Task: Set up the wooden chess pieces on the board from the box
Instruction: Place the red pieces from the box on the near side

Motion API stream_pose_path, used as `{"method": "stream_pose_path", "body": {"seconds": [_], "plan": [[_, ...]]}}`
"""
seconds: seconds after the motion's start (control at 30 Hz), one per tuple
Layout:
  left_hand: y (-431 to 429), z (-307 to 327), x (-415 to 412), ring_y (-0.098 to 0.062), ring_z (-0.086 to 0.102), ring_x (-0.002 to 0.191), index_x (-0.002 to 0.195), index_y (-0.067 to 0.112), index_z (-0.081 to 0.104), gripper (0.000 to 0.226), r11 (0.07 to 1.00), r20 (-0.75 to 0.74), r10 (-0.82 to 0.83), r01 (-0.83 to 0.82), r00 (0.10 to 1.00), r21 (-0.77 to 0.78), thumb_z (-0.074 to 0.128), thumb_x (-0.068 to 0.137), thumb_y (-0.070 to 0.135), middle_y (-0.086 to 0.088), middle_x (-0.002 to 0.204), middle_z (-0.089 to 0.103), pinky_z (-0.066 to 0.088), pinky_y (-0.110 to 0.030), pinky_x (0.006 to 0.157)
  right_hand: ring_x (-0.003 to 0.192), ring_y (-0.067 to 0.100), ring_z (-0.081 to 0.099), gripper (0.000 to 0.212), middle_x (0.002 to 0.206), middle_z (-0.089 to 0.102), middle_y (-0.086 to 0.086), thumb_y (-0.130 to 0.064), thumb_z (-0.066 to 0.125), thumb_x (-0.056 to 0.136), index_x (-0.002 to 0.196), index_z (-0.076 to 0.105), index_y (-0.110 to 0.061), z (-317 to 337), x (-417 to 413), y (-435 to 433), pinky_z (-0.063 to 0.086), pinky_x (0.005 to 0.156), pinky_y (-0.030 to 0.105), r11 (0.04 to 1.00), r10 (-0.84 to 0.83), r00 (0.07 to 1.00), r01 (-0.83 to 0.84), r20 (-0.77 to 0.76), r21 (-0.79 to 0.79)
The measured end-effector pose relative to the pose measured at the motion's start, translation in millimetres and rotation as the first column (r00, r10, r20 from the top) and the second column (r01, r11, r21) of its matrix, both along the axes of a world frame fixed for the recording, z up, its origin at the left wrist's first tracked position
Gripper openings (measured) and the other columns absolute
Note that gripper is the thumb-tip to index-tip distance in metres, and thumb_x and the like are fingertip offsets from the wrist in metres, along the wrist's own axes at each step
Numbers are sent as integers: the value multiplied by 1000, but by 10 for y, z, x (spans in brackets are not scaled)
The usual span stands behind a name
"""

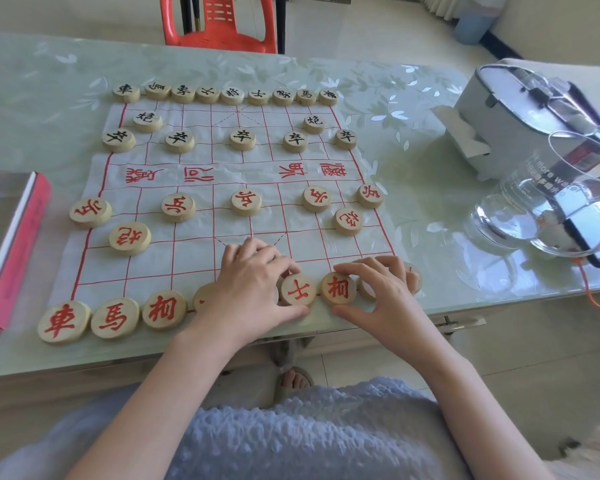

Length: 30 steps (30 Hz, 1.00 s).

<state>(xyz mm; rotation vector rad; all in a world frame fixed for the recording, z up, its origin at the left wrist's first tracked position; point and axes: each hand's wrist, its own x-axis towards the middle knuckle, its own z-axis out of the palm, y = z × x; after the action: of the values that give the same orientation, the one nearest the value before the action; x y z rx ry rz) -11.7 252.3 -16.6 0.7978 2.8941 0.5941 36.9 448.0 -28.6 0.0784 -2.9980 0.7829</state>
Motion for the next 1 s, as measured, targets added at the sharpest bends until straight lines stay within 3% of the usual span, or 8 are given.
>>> {"method": "stream_pose_path", "body": {"seconds": [0.13, 0.47, 0.63, 0.77, 0.87, 1.0], "plan": [[15, -8, 18, -9, 26, 116, 119, 35, 50, 57, 1000, -19, -4, 4, 1000, -9, 60, 71, 64, 16, 112, 46, 14, -25, 89, 119, 9, 26, 50, 120, 51, -20, -32, 68, 80, 126, 50, -32, 5, 8, 4, 22, 102, 35, 999, 7, 1000, -6, 24, -38], [8, -16, 11, -9, 26, 118, 124, 35, 48, 56, 999, -6, -33, 33, 999, -8, 60, 75, 59, 15, 118, 46, 13, -24, 86, 118, 7, 25, 49, 121, 52, -21, -30, 67, 81, 126, 50, -32, 3, 31, 17, 19, 100, 30, 997, 5, 1000, -4, 23, -73], [2, 3, 19, -4, 17, 108, 127, 37, 46, 54, 998, 25, -59, 58, 998, 4, 60, 77, 55, 16, 119, 43, 12, -21, 80, 119, 9, 26, 49, 121, 52, -21, -29, 67, 81, 126, 50, -32, 14, 29, 10, 21, 102, 34, 997, 3, 1000, -1, 26, -77], [-4, -13, 15, -7, 23, 115, 128, 36, 46, 57, 998, 33, -58, 58, 998, 2, 60, 77, 56, 15, 120, 44, 12, -21, 81, 117, 9, 26, 49, 121, 51, -20, -30, 67, 80, 127, 50, -32, 21, 25, -4, 23, 104, 39, 998, 6, 1000, -4, 30, -67], [-3, -14, 9, -8, 24, 117, 133, 37, 39, 68, 998, 31, -61, 62, 998, -21, 59, 73, 62, 17, 122, 42, 11, -21, 82, 122, 7, 25, 53, 126, 46, -23, -34, 69, 79, 128, 48, -35, 49, 52, 35, 18, 102, 33, 997, -13, 1000, 12, -6, -74], [38, 9, 4, -6, 22, 120, 137, 37, 34, 74, 999, 16, -43, 42, 999, 30, 52, 73, 68, 18, 126, 41, 11, -19, 86, 119, -4, 26, 56, 117, 42, -39, -33, 73, 75, 125, 48, -43, 156, 156, 287, 14, 98, 26, 960, -162, 987, 161, 12, -230]]}}
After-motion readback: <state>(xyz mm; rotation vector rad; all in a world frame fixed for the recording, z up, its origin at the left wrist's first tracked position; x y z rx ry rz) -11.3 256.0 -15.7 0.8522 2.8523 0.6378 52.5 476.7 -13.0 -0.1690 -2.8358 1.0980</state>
